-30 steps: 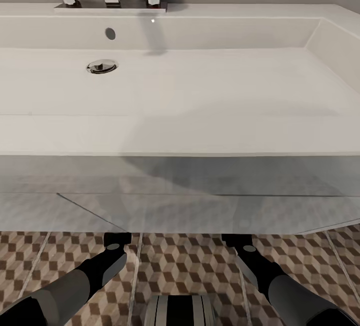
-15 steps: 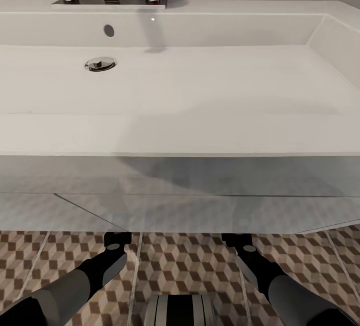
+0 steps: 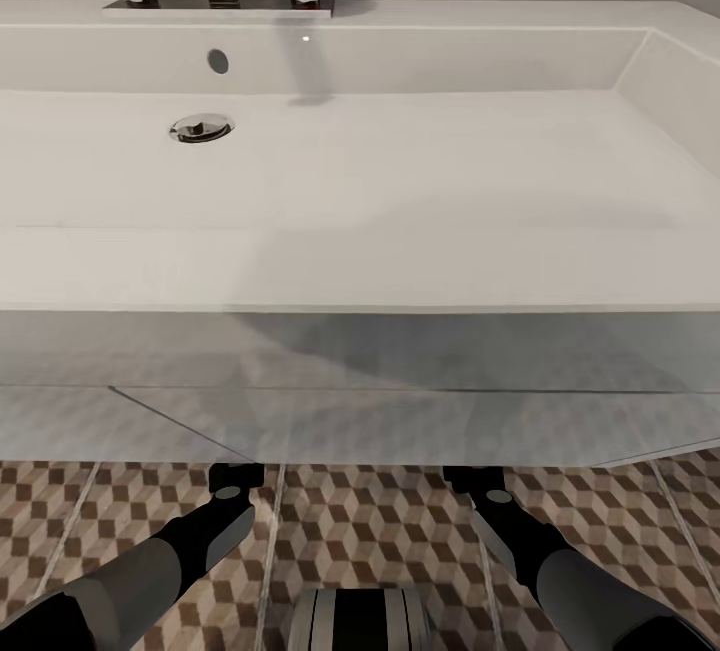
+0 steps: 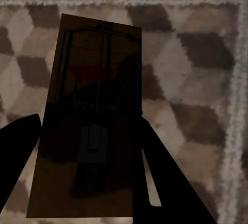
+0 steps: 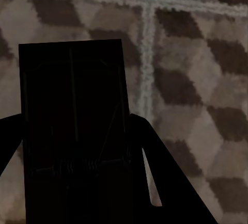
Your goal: Take the four mousetraps from the cabinet in the bathroom and place them on the bathroom floor. Make sure all four end up on the same floor surface, and ensure that at least two of them are either under or directly next to the same bathroom sink.
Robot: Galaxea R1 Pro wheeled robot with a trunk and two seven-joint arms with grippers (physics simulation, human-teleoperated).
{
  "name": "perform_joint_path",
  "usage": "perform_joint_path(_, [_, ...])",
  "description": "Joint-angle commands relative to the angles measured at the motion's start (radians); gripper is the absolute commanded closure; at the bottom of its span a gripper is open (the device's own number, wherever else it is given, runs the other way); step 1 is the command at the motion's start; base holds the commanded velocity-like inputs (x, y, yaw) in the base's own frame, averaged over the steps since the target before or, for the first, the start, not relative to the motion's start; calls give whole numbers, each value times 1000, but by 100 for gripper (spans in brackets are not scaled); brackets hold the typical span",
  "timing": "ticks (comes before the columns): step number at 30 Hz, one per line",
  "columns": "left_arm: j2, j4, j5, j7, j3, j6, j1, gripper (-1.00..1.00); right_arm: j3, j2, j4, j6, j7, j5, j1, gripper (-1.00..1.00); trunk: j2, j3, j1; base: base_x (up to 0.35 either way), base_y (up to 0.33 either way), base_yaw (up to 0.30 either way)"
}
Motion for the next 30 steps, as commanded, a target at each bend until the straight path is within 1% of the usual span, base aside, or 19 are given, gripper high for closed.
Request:
perform_joint_path(1, [1, -2, 11, 5, -8, -5, -1, 100, 9, -1, 0, -5, -3, -15, -1, 100, 0, -1, 0, 0, 0, 0])
perform_joint_path(18, [4, -8, 12, 11, -9, -8, -1, 100, 8, -1, 0, -5, -3, -12, -1, 100, 0, -1, 0, 0, 0, 0])
perform_joint_path(30, [-2, -11, 11, 8, -3, -1, -1, 100, 9, -1, 0, -5, -3, -12, -1, 100, 0, -1, 0, 0, 0, 0])
